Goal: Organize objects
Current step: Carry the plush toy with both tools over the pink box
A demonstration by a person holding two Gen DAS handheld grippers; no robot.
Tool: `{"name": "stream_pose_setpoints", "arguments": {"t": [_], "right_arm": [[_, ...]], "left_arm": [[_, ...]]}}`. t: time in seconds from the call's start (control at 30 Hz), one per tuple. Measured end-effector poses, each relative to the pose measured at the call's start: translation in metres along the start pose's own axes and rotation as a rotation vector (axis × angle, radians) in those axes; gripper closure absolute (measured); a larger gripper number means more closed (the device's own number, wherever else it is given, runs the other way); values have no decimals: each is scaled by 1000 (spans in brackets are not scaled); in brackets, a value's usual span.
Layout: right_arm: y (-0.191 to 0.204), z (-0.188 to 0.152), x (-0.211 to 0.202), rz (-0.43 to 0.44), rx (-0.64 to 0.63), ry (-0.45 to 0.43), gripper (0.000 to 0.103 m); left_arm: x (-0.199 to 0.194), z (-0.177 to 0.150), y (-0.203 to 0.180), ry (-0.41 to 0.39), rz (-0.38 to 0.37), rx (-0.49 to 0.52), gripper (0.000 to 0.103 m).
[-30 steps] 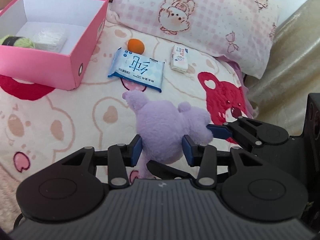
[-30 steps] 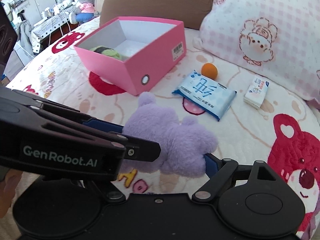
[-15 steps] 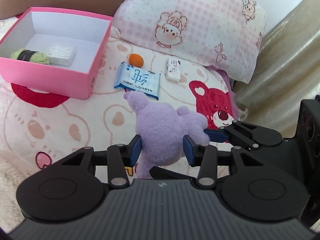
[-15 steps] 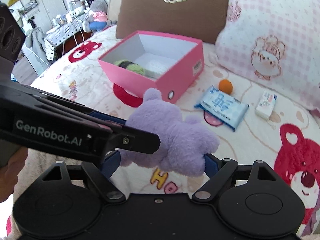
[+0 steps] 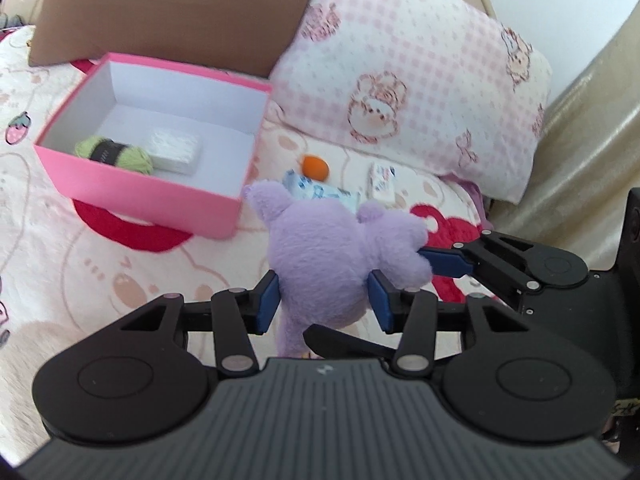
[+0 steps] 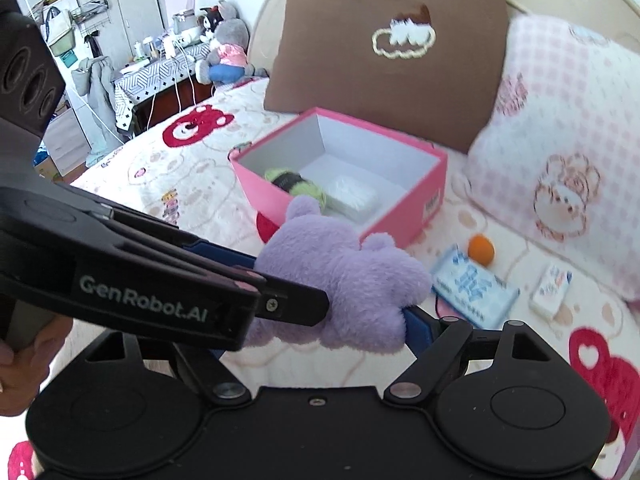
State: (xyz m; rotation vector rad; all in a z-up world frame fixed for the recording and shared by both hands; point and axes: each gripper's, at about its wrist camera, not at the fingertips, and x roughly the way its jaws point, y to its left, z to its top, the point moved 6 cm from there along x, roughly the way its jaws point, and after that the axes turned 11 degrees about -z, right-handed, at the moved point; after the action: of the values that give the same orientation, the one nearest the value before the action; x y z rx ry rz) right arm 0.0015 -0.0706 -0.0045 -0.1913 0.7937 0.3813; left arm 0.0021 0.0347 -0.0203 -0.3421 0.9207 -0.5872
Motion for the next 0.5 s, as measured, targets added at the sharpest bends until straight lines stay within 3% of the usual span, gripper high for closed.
{"name": "stream_pose_setpoints", "arguments": {"t": [0.23, 0.5], "right_arm": [[7, 36, 8, 11, -8, -27, 27], [13, 77, 31, 22, -12, -54, 30]], "left_arm": [[-22, 30, 16, -81, 21, -6, 58], [-28, 71, 43, -146, 48, -28, 58]]}}
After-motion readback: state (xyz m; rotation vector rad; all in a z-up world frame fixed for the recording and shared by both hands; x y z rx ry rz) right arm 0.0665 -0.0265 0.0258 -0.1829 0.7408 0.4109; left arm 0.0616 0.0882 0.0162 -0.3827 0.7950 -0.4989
